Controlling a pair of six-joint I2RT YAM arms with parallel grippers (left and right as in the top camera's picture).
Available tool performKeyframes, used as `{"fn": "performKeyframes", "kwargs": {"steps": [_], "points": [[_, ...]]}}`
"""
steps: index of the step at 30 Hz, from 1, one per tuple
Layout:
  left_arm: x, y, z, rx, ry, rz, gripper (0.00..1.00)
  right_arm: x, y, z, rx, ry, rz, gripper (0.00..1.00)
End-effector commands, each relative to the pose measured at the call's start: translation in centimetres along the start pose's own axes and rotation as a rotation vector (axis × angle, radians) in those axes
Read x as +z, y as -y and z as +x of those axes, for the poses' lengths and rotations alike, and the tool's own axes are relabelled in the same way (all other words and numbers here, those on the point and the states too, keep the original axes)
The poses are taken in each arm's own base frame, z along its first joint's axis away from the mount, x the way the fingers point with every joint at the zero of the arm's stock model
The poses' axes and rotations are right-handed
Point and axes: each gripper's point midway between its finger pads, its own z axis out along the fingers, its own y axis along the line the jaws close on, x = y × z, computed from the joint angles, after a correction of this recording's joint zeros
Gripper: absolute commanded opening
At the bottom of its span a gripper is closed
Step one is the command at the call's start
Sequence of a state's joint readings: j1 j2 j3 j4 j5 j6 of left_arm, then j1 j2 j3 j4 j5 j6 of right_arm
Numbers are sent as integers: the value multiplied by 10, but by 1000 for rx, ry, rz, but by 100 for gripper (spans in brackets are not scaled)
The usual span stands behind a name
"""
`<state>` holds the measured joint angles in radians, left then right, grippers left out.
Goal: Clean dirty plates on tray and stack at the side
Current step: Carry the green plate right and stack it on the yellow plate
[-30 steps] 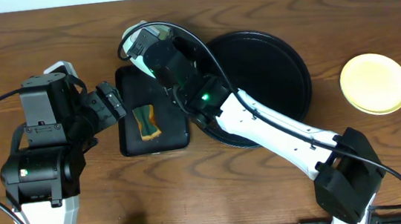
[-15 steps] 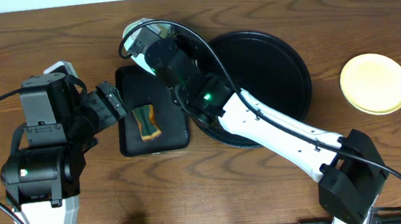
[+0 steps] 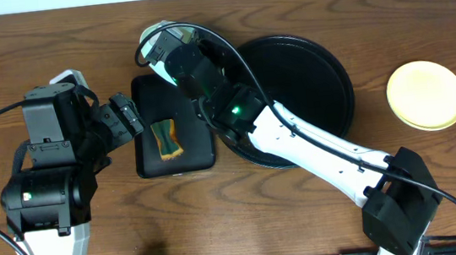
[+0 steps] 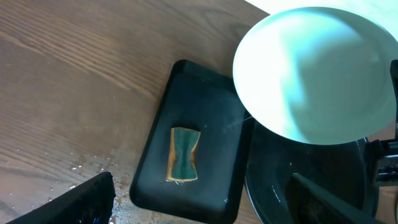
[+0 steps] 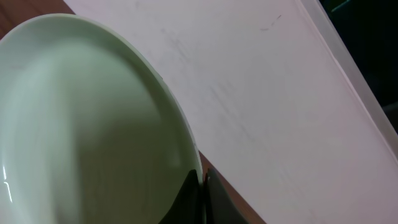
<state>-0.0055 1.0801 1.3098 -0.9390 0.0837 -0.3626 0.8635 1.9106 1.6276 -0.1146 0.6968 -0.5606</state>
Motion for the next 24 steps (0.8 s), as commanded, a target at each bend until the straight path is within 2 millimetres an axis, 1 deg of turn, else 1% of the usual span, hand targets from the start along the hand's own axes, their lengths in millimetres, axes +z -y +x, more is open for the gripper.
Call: {"fn": "performKeyframes", "kwargs": {"steps": [1,2,3,4,5,6,7,8,9,10,11,12,13,14,15,16,17,18,20,21,22,24], "points": [[-3,2,-5,3,10,7,88,-16,3,-13,36,29,-32,1],[-3,2,-5,3,10,7,88,-17,0,-12,16,23,-41,1],[-3,2,-5,2,10,7,88,-12,11,-5,14,-6,10,1],[-3,2,-5,3,10,7,88,-9,18,-1,63,-19,34,1],[-3,2,-5,3,10,7,88,-7,18,3,120,-26,22,1],[-3,2,-5,3,10,7,88,-6,10,5,121,-27,-27,1],[-3,2,-5,3,10,7,88,-8,-1,8,60,-31,-79,1],[-3,2,-5,3,10,7,88,-8,1,12,15,-47,-65,1],[-3,2,-5,3,10,7,88,-6,11,16,29,-74,-7,1],[-3,2,-5,3,10,7,88,-4,26,22,106,-99,65,1],[-3,2,-5,3,10,7,89,-2,28,24,177,-98,63,1],[-3,2,-5,3,10,7,88,-2,20,23,191,-88,4,1],[-3,2,-5,3,10,7,88,-4,1,21,148,-70,-112,1],[-3,2,-5,3,10,7,88,-5,-6,24,118,-80,-150,1],[-3,2,-5,3,10,7,88,-5,-1,28,147,-101,-117,1],[-3,2,-5,3,10,7,88,-4,5,33,189,-122,-78,1],[-3,2,-5,3,10,7,88,-2,15,42,275,-157,-25,1],[-3,2,-5,3,10,7,89,0,23,52,381,-188,-15,1],[-3,2,-5,3,10,7,88,3,27,66,509,-226,-72,1],[-3,2,-5,3,10,7,88,6,32,75,587,-249,-107,1],[-3,2,-5,3,10,7,89,7,38,82,655,-270,-129,1],[-3,2,-5,3,10,7,88,11,55,104,830,-327,-185,1]]}}
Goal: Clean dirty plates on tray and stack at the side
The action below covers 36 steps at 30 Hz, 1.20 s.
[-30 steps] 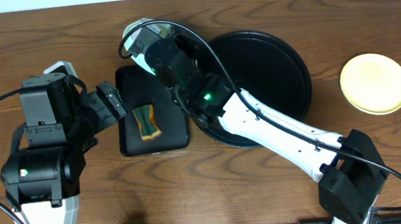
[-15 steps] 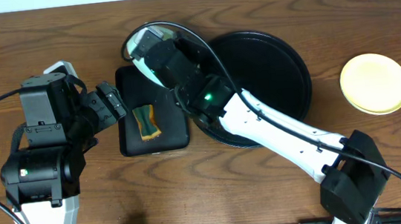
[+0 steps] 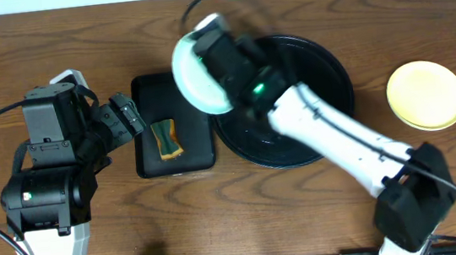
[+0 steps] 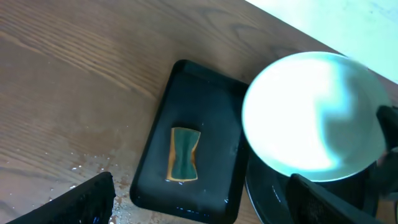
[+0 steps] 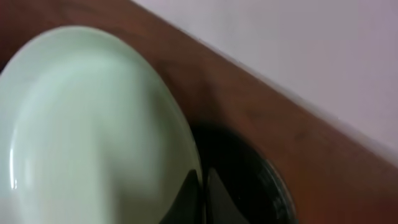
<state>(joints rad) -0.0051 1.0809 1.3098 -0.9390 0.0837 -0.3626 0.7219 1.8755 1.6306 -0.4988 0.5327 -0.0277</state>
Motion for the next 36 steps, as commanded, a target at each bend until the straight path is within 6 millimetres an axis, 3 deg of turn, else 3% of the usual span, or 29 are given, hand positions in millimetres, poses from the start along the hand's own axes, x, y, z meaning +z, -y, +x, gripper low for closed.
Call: {"fn": "performKeyframes", "kwargs": {"steps": [1,4,7,13,17,20,22,24,27,30,31,32,33,34,36], "points": [[-3,2,-5,3,10,8,88,-3,64,1,506,-54,-161,1],[-3,2,-5,3,10,8,89,3,109,24,688,-142,-277,1],[-3,2,-5,3,10,8,88,5,165,60,861,-223,-346,1],[-3,2,-5,3,10,8,88,-10,279,162,1094,-372,-179,1],[-3,2,-5,3,10,8,88,-35,330,236,1225,-478,-31,1],[-3,2,-5,3,10,8,88,-51,345,284,1312,-547,30,1],[-3,2,-5,3,10,8,88,-60,355,331,1360,-617,144,1],[-3,2,-5,3,10,8,88,-63,357,366,1394,-660,228,1],[-3,2,-5,3,10,8,88,-59,355,394,1441,-650,252,1],[-3,2,-5,3,10,8,88,-47,354,392,1441,-571,185,1],[-3,2,-5,3,10,8,88,-44,355,388,1439,-548,170,7],[-3,2,-5,3,10,8,88,-42,355,385,1439,-537,160,25],[-3,2,-5,3,10,8,89,-39,355,377,1439,-508,130,52],[-3,2,-5,3,10,8,88,-38,354,370,1443,-484,99,69],[-3,2,-5,3,10,8,88,-37,351,349,1444,-423,15,87]]}}
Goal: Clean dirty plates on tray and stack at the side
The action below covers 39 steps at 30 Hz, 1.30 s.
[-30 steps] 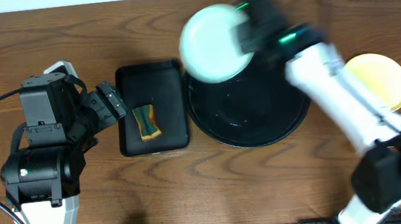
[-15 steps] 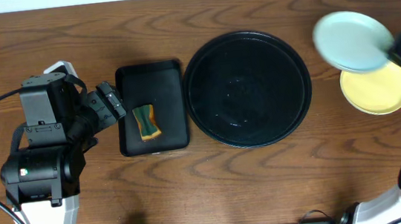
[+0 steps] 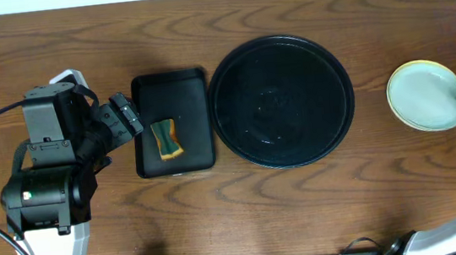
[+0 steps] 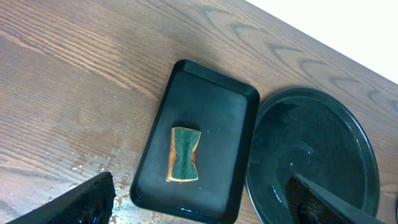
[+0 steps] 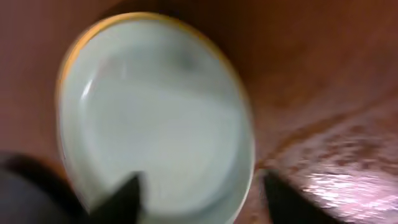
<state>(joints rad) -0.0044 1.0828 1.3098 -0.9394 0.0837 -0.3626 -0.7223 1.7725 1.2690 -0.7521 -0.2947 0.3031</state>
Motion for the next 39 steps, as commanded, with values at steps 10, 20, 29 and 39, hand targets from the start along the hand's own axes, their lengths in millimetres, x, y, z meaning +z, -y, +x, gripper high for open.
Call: {"fn": "performKeyframes", "kwargs": {"steps": [10,20,29,39], "points": [[-4,2,-5,4,12,9,88,-124,-210,106,-691,0,-725,99],[-4,2,-5,4,12,9,88,-178,-301,259,-1177,33,-864,99],[-4,2,-5,4,12,9,89,-201,-310,358,-1369,-107,-1004,99],[-4,2,-5,3,12,9,89,-205,-307,376,-1392,-147,-1023,99]]}}
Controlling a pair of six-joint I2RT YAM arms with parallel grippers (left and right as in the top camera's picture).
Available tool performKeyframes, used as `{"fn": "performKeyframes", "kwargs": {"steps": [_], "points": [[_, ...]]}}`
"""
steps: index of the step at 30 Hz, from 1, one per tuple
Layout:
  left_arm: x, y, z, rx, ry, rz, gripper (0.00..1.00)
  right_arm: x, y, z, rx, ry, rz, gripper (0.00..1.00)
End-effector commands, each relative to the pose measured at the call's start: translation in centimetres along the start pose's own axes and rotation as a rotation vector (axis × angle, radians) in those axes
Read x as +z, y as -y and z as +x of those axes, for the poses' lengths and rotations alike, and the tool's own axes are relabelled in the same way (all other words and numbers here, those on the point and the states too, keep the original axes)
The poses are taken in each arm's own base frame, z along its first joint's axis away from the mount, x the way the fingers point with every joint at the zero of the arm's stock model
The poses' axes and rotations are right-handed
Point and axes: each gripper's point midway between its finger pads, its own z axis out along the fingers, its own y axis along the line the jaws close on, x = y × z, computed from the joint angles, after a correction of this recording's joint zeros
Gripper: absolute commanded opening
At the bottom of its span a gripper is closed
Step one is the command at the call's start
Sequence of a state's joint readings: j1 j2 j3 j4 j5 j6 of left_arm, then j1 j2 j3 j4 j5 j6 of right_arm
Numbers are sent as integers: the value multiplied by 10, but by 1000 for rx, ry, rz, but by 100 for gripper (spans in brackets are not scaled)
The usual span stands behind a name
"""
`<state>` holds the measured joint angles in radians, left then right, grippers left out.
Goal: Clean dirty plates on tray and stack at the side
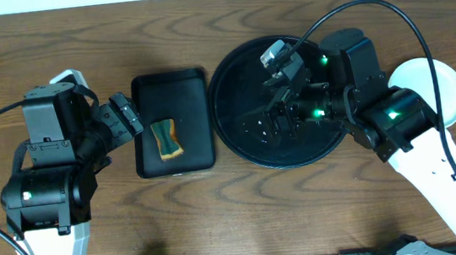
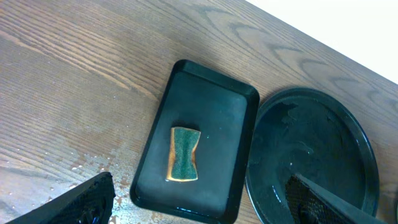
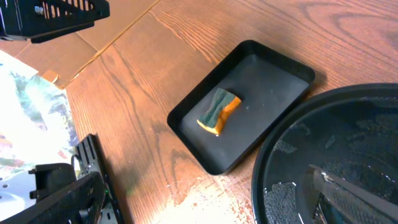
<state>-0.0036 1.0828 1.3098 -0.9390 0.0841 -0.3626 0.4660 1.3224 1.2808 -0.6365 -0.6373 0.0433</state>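
Observation:
A pale plate (image 1: 449, 87) lies on the stack at the table's right side, partly hidden behind my right arm. The round black tray (image 1: 239, 75) is wet with droplets; it also shows in the right wrist view (image 3: 348, 124). My right gripper (image 1: 282, 113) hangs open above this tray's middle, holding nothing (image 3: 205, 199). A green-and-orange sponge (image 1: 166, 139) rests in the small rectangular black tray (image 1: 185, 85). My left gripper (image 1: 125, 117) stands open just left of that tray, above the wood (image 2: 202, 205).
Water spots mark the wood in front of the rectangular tray (image 2: 93, 165). A cardboard sheet (image 3: 118, 25) and a black frame (image 3: 56, 15) lie beyond the table's left end. The table's far edge meets a white wall.
My right gripper was at the far right beside the pale plate lying on the yellow plate. Now it is open above the round tray's middle. The left arm has not moved.
My right gripper held a pale green plate up above the back of the rectangular tray, then over the round tray's left rim. Later the plate lay on the yellow plate at the right, let go. Now the gripper is back over the round tray.

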Motion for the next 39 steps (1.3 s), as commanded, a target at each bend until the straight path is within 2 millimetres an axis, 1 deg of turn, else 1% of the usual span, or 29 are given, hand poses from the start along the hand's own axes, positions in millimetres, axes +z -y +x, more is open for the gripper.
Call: {"fn": "performKeyframes", "kwargs": {"steps": [1,24,26,29,31,34,36,39], "points": [[-4,2,-5,4,12,9,89,-5,-7,-5,-15,16,-5,99],[-4,2,-5,4,12,9,89,-5,-8,-8,-8,26,-9,99],[-4,2,-5,4,12,9,89,-7,-6,-5,5,15,-3,99],[-4,2,-5,4,12,9,89,-21,4,5,35,-8,69,99],[-4,2,-5,4,12,9,89,-35,8,9,24,-8,141,99],[-4,2,-5,4,12,9,89,-60,6,12,-43,9,240,99],[-4,2,-5,4,12,9,89,-80,5,12,-134,51,317,99],[-4,2,-5,4,12,9,89,-103,6,19,-257,104,402,99]]}}
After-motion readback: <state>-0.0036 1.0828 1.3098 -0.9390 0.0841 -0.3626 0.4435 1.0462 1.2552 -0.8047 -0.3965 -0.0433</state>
